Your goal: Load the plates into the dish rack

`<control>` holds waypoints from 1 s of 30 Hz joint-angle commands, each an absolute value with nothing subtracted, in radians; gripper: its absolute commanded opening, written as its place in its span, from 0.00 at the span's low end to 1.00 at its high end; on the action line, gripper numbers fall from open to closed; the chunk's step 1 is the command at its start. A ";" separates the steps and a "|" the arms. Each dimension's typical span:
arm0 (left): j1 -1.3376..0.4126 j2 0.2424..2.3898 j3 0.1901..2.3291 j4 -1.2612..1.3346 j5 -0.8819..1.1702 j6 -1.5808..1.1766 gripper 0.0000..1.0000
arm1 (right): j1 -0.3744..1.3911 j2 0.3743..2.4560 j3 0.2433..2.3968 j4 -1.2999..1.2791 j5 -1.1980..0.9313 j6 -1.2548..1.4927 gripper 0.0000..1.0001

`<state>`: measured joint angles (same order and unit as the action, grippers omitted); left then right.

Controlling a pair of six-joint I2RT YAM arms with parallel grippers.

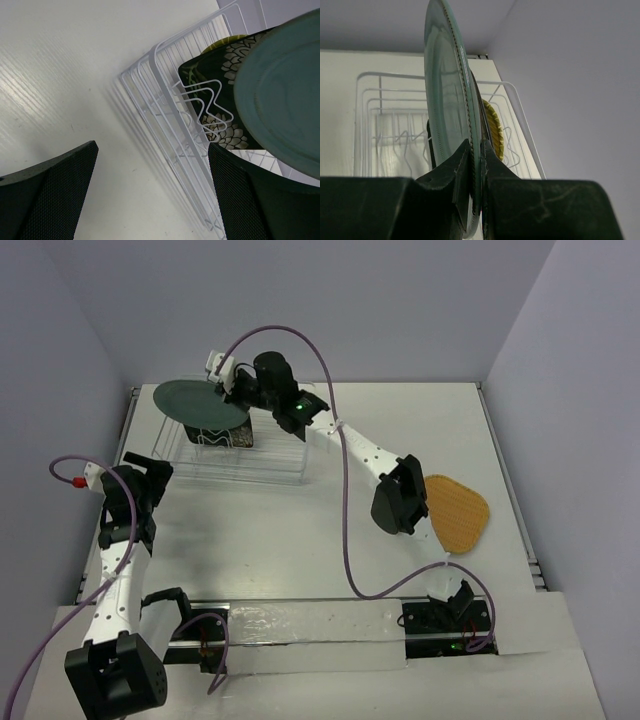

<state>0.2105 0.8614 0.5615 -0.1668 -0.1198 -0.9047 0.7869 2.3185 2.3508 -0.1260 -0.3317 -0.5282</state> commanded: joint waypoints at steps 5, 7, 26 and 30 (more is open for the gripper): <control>0.224 0.838 0.555 -0.097 -0.083 -0.891 0.99 | 0.799 2.354 2.449 0.169 -0.299 -0.595 0.00; 0.224 0.838 0.555 -0.096 -0.079 -0.891 0.99 | 0.799 2.360 2.437 0.170 -0.304 -0.594 0.00; 0.227 0.892 0.562 -0.095 -0.054 -0.883 0.99 | 0.810 2.434 2.339 0.212 -0.355 -0.486 0.00; 0.226 0.891 0.560 -0.089 -0.053 -0.883 0.99 | 0.811 2.439 2.319 0.226 -0.338 -0.471 0.00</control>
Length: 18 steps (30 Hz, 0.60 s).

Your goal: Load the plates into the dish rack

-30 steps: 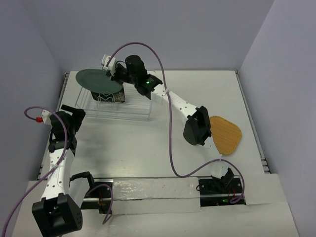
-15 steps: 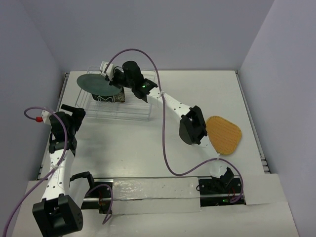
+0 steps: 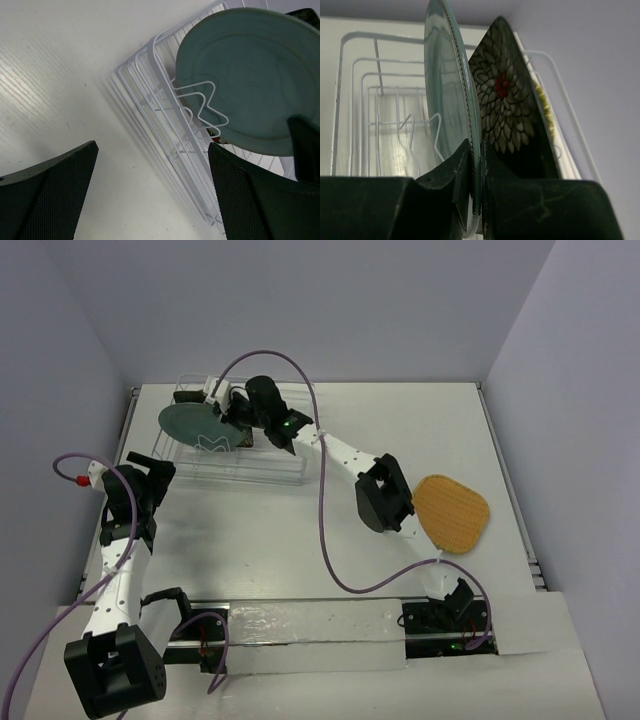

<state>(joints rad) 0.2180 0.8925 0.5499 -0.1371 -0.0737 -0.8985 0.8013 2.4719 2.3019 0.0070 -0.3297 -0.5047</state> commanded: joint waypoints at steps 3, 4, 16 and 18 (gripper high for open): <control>0.227 0.884 0.558 -0.089 -0.052 -0.879 0.99 | 0.815 2.433 2.291 0.242 -0.319 -0.468 0.02; 0.227 0.885 0.558 -0.086 -0.051 -0.878 0.99 | 0.816 2.430 2.285 0.245 -0.314 -0.468 0.05; 0.227 0.874 0.590 -0.107 -0.012 -0.873 0.99 | 0.832 2.240 2.109 0.317 -0.194 -0.382 0.92; 0.226 0.866 0.593 -0.109 -0.006 -0.874 0.99 | 0.833 2.204 2.086 0.326 -0.153 -0.359 0.95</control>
<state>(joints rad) 0.2180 0.8915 0.5503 -0.1314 -0.0395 -0.8833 0.8223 2.3743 2.1097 0.2209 -0.2435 -0.4201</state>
